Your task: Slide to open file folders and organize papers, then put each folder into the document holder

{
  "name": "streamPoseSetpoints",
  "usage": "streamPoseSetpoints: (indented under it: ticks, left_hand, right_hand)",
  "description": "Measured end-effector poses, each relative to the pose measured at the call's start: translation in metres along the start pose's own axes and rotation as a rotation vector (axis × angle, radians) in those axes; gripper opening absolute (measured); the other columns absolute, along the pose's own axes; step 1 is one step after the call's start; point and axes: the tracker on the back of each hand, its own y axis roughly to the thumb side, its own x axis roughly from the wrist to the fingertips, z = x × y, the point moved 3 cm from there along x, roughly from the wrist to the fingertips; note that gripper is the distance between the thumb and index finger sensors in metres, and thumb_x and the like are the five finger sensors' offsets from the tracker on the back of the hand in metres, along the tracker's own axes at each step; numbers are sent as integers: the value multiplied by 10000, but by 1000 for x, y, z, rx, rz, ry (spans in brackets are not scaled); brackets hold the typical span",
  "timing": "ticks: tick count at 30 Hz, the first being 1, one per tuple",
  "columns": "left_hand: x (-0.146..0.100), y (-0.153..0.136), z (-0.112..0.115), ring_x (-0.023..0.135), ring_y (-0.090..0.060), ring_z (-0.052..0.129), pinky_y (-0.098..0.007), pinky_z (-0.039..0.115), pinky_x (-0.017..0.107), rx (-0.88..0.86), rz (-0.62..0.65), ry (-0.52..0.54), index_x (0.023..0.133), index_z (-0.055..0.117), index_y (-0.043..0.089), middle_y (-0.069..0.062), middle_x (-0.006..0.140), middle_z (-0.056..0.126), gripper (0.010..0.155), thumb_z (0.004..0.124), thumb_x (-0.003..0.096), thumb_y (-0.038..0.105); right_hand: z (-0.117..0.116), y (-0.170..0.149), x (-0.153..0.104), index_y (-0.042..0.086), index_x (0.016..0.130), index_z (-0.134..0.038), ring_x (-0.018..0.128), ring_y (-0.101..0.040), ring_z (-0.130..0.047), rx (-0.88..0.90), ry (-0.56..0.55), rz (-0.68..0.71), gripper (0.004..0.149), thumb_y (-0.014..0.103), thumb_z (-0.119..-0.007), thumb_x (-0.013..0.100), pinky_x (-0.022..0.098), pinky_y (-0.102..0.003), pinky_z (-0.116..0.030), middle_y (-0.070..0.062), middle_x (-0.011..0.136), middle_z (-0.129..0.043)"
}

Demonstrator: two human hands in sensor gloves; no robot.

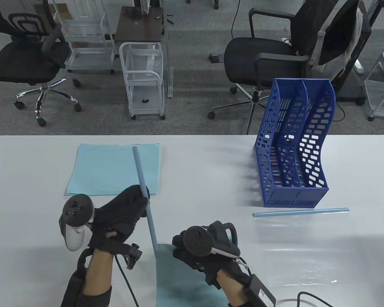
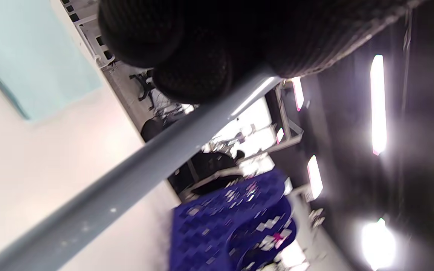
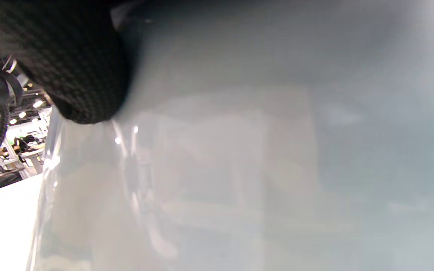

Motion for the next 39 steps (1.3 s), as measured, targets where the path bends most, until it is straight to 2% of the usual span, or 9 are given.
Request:
streamPoseSetpoints:
  ticks: [4, 5, 8, 10, 14, 21, 39]
  left_hand:
    - [10, -8, 31, 489, -189, 1097, -358, 944, 378, 121, -64, -147, 886, 932, 287, 0, 795, 993, 475, 884, 434, 424]
    - [13, -12, 38, 488, -193, 1096, -363, 942, 376, 114, -75, -211, 883, 937, 283, -4, 790, 996, 473, 891, 433, 422]
    - [17, -19, 51, 525, -210, 1052, -384, 906, 409, 74, -94, -394, 926, 885, 263, -29, 823, 946, 480, 870, 470, 412]
    - [18, -20, 58, 529, -234, 1025, -411, 880, 416, 51, -94, -448, 933, 878, 240, -58, 824, 931, 480, 870, 478, 393]
    - [19, -20, 65, 525, -248, 1021, -426, 872, 415, 132, -108, -487, 928, 884, 231, -73, 814, 940, 477, 872, 479, 389]
    - [18, -23, 71, 533, -261, 1013, -437, 862, 423, 154, -126, -579, 926, 889, 229, -77, 819, 936, 472, 876, 480, 384]
    - [18, -25, 69, 531, -274, 1017, -448, 862, 421, 177, -131, -614, 916, 906, 225, -83, 813, 947, 471, 885, 471, 377]
  right_hand:
    - [11, -19, -4, 295, 659, -960, 343, -156, -986, 117, -78, -82, 384, 497, -909, 335, 346, -376, -888, 30, 490, -1038]
    - [17, -29, -6, 295, 650, -966, 331, -150, -989, 178, -132, -122, 381, 499, -909, 333, 335, -370, -891, 32, 478, -1043]
    - [30, -50, -12, 279, 635, -984, 307, -157, -988, 363, -185, -195, 375, 491, -918, 332, 314, -372, -889, 18, 454, -1050]
    - [35, -63, -15, 277, 634, -987, 302, -154, -990, 437, -197, -235, 374, 492, -914, 337, 310, -368, -890, 19, 450, -1053]
    - [44, -84, -23, 273, 633, -990, 294, -152, -990, 522, -237, -296, 372, 491, -911, 342, 301, -366, -891, 16, 444, -1054]
    - [56, -107, -35, 273, 638, -988, 295, -151, -990, 590, -302, -346, 371, 490, -906, 348, 300, -364, -891, 17, 447, -1055]
    - [60, -113, -40, 271, 642, -988, 297, -154, -991, 614, -323, -354, 372, 488, -901, 353, 299, -366, -890, 13, 452, -1056]
